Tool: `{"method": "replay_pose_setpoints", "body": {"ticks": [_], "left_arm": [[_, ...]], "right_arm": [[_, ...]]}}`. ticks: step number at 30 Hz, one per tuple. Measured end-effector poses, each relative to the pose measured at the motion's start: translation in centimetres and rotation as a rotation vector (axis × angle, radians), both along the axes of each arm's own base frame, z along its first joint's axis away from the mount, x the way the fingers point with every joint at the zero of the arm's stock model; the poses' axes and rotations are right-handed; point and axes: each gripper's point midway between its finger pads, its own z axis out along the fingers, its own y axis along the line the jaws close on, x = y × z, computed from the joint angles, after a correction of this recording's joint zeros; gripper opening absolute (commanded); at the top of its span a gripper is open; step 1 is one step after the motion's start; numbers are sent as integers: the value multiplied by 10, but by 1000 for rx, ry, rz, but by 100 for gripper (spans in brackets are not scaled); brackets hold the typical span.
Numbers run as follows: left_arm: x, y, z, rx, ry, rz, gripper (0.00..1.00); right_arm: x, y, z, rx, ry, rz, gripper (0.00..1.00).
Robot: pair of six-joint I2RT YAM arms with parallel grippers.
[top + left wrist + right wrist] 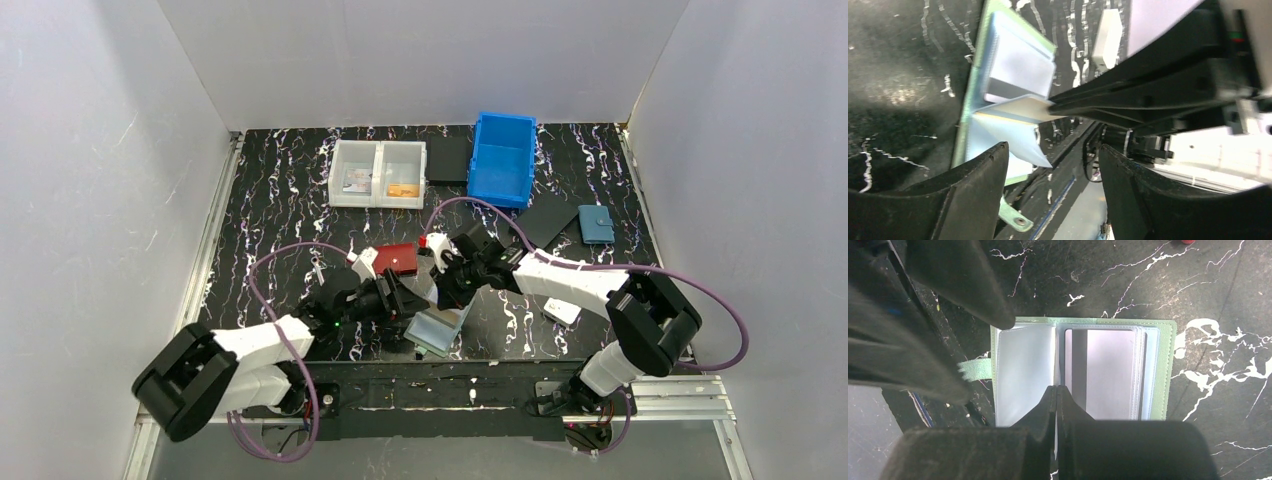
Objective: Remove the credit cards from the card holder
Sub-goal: Remove the credit card from the card holder.
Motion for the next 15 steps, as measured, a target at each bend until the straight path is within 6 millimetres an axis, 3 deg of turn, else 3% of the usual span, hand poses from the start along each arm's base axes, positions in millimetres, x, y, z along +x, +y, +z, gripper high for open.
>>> {"method": "replay_pose_setpoints", "body": {"ticks": [4, 11, 15], "left_arm": [[1, 0, 20, -49, -56, 5, 62], [7, -6, 12, -20, -18, 0, 52], [19, -18, 20, -27, -22, -10, 48]], "right_arm": [[0, 0, 0, -3, -2, 3, 1], [6, -5, 4, 28, 40, -23, 1], [21, -16, 12, 80, 81, -92, 1]]}}
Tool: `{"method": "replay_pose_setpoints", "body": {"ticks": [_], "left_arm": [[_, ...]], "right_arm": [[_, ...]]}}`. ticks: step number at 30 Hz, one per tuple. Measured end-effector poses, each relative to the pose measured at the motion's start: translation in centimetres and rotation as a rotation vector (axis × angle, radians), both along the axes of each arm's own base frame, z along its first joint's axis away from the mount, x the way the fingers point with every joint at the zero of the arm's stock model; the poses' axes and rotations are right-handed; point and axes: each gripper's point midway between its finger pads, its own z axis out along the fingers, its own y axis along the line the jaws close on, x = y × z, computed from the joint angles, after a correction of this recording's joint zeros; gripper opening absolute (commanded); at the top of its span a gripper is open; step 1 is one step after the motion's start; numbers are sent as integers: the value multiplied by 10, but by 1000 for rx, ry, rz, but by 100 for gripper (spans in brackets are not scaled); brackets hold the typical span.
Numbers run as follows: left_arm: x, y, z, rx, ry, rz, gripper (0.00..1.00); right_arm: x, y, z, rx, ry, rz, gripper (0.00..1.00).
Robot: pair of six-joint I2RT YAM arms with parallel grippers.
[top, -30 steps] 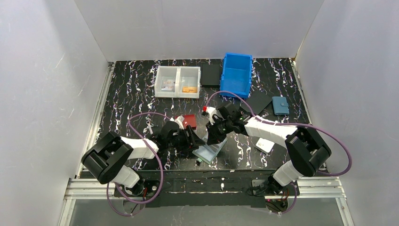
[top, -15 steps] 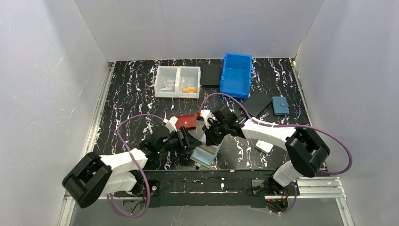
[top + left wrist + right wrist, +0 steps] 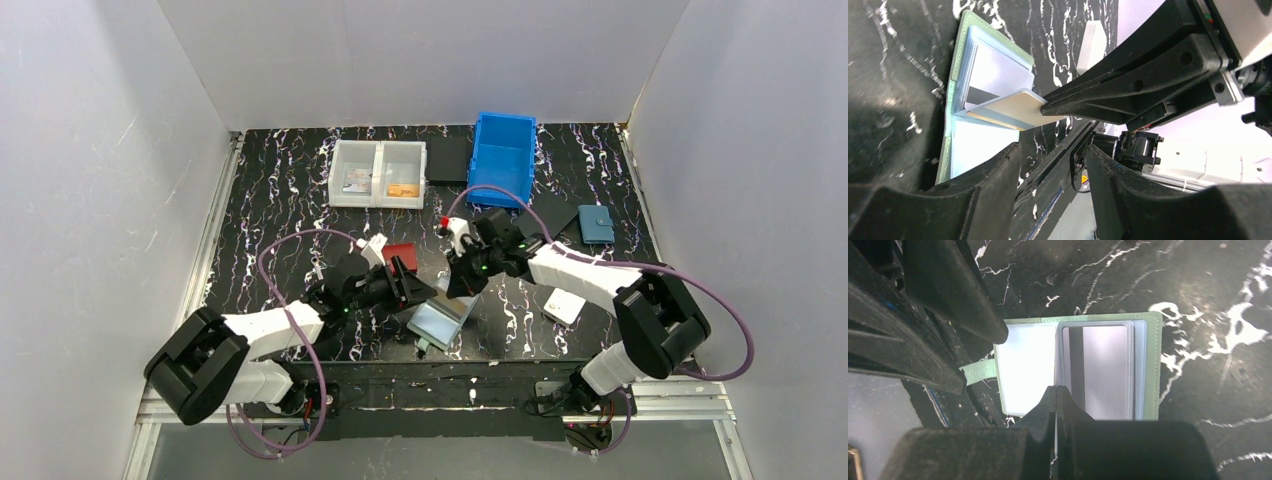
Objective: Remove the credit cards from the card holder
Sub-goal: Remove the credit card from the card holder.
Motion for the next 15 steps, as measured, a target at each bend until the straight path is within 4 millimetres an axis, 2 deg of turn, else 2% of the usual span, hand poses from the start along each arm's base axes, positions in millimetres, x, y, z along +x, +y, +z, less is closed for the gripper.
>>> {"method": "replay_pose_setpoints", "body": {"ticks": [4, 8, 15], "left_arm": [[12, -15, 4, -11, -5, -18, 48], [24, -33, -4, -18, 16, -44, 49], [40, -60, -21, -72, 61, -77, 49]], "right_arm": [[16, -16, 12, 68, 36, -85, 1], [32, -28, 21, 138, 70, -161, 1], [45, -46, 20, 204, 147, -263, 1]]}}
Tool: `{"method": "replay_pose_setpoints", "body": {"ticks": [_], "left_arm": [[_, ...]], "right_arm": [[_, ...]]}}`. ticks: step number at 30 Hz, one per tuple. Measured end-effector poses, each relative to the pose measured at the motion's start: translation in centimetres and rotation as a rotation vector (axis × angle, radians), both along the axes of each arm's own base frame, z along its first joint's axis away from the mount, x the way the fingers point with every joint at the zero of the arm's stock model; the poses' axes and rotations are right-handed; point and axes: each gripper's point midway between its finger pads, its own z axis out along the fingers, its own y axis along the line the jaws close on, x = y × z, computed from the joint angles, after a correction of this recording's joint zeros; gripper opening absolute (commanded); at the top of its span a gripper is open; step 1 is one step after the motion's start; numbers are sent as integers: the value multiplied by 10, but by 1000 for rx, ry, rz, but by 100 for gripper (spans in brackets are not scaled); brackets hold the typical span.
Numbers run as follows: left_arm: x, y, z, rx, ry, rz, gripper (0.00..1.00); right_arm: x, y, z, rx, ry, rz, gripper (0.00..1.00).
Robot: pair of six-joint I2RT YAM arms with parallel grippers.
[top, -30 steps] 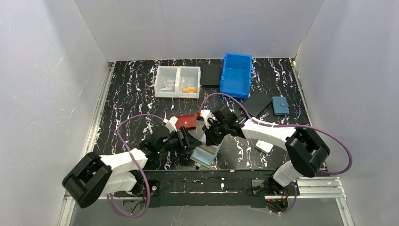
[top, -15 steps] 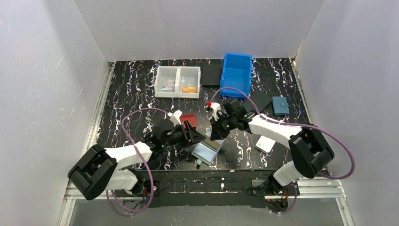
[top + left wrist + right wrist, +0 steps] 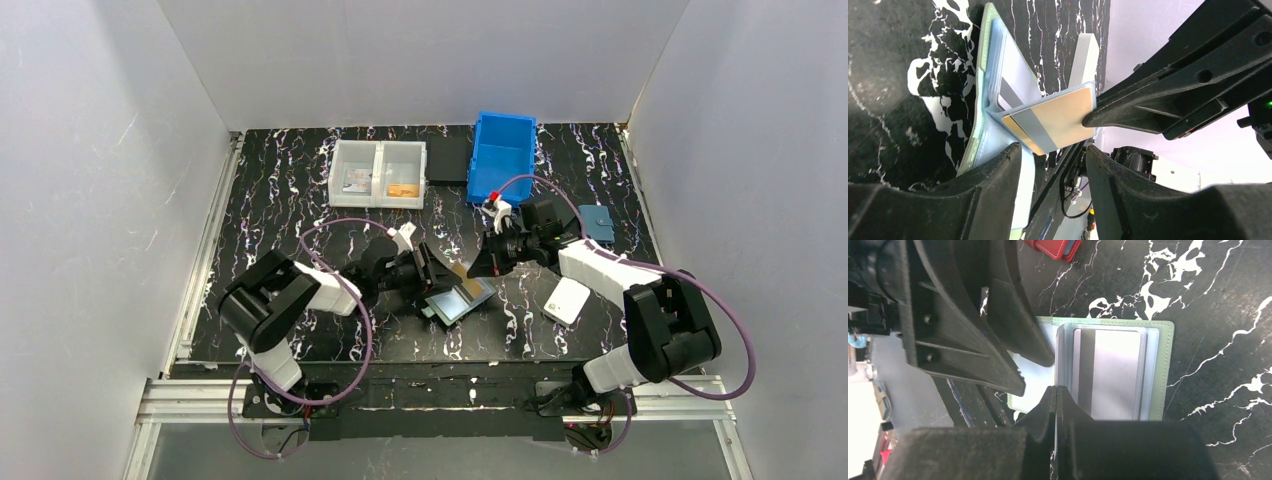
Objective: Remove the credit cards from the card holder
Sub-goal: Remove the credit card from the card holder.
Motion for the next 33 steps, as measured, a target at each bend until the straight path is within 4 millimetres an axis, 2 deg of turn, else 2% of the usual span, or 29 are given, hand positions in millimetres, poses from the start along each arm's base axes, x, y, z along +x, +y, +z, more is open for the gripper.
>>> {"method": "replay_pose_setpoints", "body": {"ticks": [10, 15, 24, 33], "left_arm": [[10, -12, -17, -15, 31, -2, 50], [15, -16, -30, 0, 45, -2, 51], [24, -22, -38, -6, 44, 9, 48], [30, -22, -38, -20, 52, 45, 45]], "right_arm": [[16, -18, -4, 26, 54, -110, 1], [25, -23, -21, 49, 148, -153, 1], [26, -26, -36, 107, 279, -166, 1], [31, -24, -41, 124, 305, -185, 1]]}}
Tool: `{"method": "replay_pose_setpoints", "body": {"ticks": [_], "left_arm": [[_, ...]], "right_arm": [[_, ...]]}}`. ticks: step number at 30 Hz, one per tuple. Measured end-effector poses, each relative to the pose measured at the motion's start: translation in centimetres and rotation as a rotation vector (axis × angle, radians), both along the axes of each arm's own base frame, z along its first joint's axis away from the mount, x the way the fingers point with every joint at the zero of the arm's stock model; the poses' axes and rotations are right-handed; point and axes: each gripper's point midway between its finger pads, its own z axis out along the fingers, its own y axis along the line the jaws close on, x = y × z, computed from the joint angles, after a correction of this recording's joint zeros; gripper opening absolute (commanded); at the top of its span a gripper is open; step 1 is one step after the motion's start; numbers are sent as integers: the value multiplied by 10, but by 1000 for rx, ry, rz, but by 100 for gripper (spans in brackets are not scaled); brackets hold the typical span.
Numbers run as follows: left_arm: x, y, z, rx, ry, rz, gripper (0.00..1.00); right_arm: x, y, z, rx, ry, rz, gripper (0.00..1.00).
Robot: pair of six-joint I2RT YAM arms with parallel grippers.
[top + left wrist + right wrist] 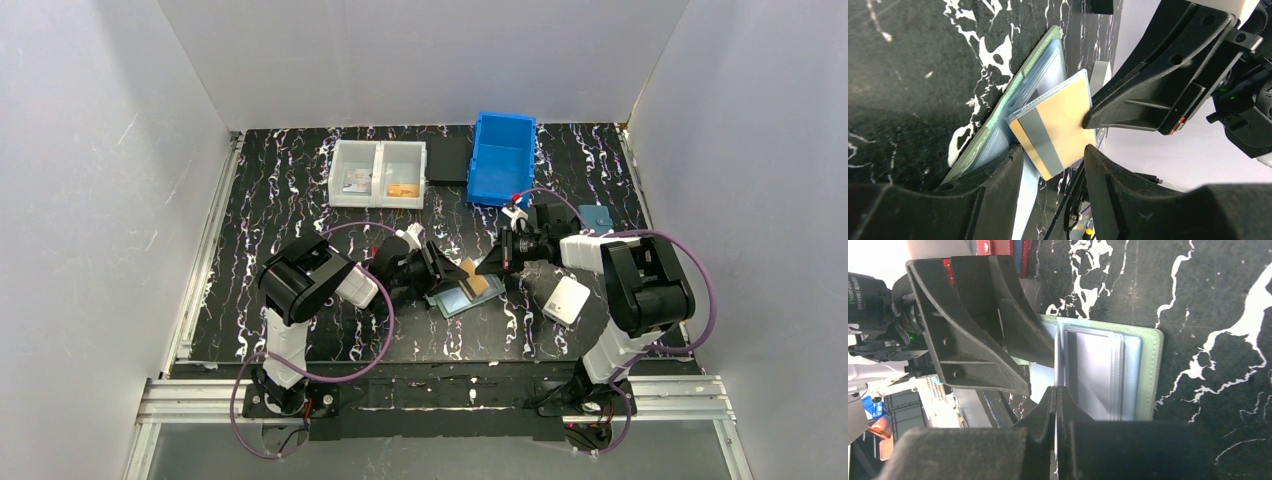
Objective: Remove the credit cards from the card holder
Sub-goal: Remove the credit card from the card holder.
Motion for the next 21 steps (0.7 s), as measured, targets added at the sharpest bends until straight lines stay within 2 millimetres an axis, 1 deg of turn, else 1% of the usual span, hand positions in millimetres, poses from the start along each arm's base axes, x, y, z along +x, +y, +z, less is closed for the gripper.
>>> {"method": "replay_pose_setpoints", "body": {"ticks": [5, 10, 16, 21], "left_arm": [[1, 3, -3, 1, 21, 34, 41], [4, 6, -5, -4, 41, 73, 37], [6, 8, -7, -8, 60, 102, 35], [7, 9, -7, -17, 54, 112, 29]], "right_arm": [[1, -4, -13, -33, 29, -20, 1], [0, -7, -22, -54, 54, -27, 1], [1, -4, -23, -42, 61, -13, 1], [2, -4, -23, -40, 53, -4, 1]]}}
